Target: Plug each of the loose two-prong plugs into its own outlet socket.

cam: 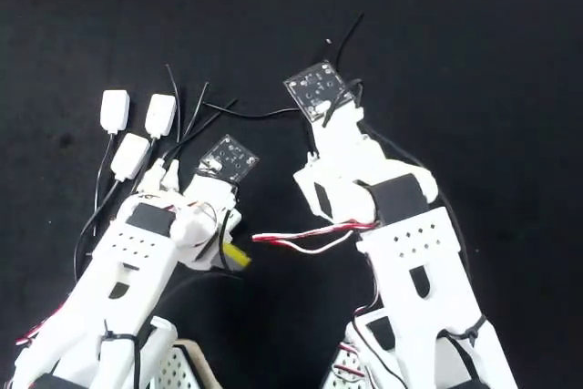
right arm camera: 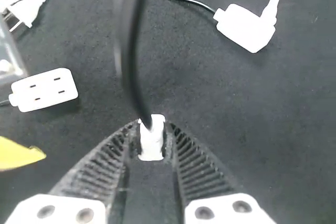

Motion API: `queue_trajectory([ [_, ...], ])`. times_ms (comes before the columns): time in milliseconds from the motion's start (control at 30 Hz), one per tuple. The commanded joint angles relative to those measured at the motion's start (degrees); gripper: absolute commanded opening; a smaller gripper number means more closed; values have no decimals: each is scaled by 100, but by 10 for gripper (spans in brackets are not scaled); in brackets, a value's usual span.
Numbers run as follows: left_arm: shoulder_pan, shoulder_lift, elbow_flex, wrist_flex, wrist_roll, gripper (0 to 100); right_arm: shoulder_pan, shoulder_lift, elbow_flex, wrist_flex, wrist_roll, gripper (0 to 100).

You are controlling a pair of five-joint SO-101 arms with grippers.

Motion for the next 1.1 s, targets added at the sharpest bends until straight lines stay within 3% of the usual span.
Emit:
queue_trajectory([
  [0,-189,-141,-558,659,53,386,-26,40,-233,-70,35,11],
  [167,-1314,-1099,-708,1240,44,322,-826,40,514,-958,18,11],
  [467,-3143,-3191,716,1231,-220,304,-1802,48,2229,-3376,-642,11],
  [700,-3354,-3675,1613,1257,-756,303,-2391,48,2659,-3938,-651,11],
  [1067,-3354,-3930,2009,1248,-1029,303,-2391,1288,2633,-4870,-642,12],
])
